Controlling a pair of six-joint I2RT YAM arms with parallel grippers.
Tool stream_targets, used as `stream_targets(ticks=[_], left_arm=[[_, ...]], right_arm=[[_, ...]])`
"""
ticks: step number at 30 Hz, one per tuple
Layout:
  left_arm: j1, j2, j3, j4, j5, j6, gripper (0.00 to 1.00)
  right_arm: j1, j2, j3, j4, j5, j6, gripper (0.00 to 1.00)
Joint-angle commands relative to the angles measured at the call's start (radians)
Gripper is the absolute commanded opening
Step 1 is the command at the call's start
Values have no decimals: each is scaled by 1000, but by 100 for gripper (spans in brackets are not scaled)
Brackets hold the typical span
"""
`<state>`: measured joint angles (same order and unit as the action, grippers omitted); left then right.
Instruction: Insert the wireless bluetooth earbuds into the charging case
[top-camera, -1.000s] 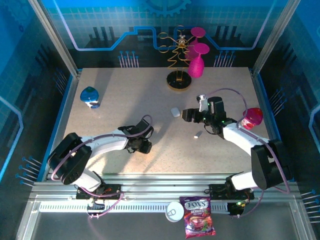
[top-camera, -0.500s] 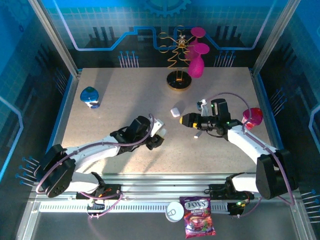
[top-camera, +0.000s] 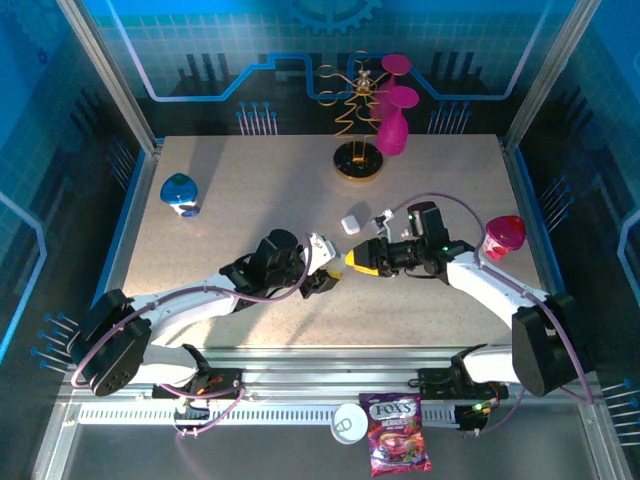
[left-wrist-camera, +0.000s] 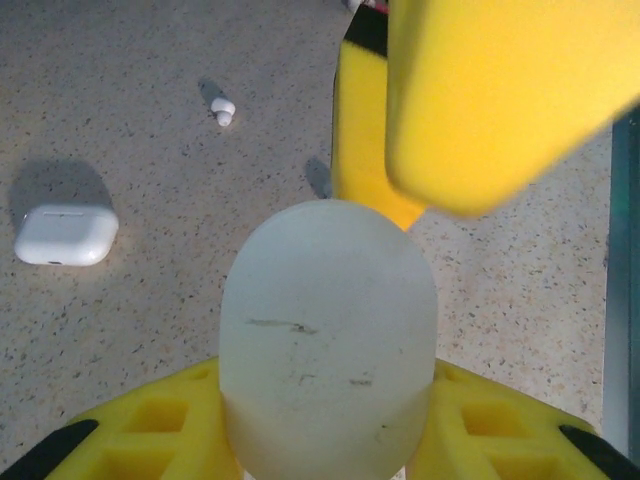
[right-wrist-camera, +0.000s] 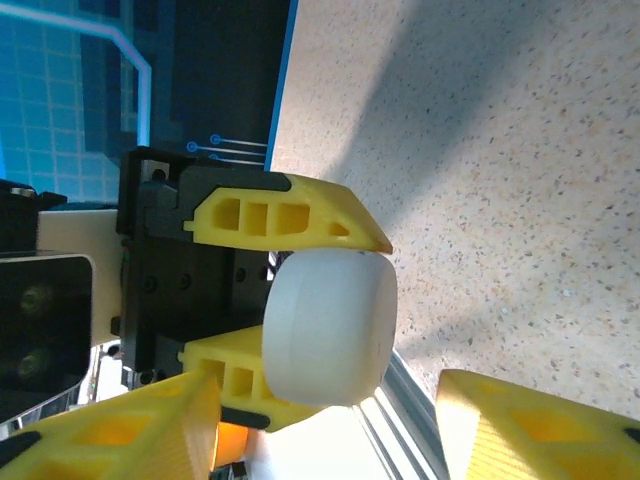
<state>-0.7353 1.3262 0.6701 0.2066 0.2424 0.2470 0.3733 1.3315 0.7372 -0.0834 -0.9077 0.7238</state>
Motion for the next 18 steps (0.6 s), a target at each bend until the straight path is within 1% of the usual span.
stream_targets(ticks=[1,5,6,8,11,12,14,16,18], left_arm=[[-8,-37,-10,30,47,38,33],[-8,-43,-12,22,53,47,33],[-9,-45,-14,22,51,51,33],[-8,-49,-18,24,47,58,33],[-8,-63,-30,44,51,64,36],[-8,-68,-37,55,53,64,39],[-7,-80,-50,88,48,57,48],[-8,-96,-69,130,33,48,63],[-6,-118,-104,214,12,31,75]], right_arm=[[20,34,-5,30,-38,21,52],[27,51,-2,36,-41,22,44],[27,52,-2,35,-39,22,40],[27,51,0,34,-34,21,30],[26,46,1,39,-38,23,23],[22,42,2,41,-42,26,22],[16,31,0,54,-47,36,21],[2,14,-12,92,-64,68,20],[-16,-4,-38,173,-92,134,20]])
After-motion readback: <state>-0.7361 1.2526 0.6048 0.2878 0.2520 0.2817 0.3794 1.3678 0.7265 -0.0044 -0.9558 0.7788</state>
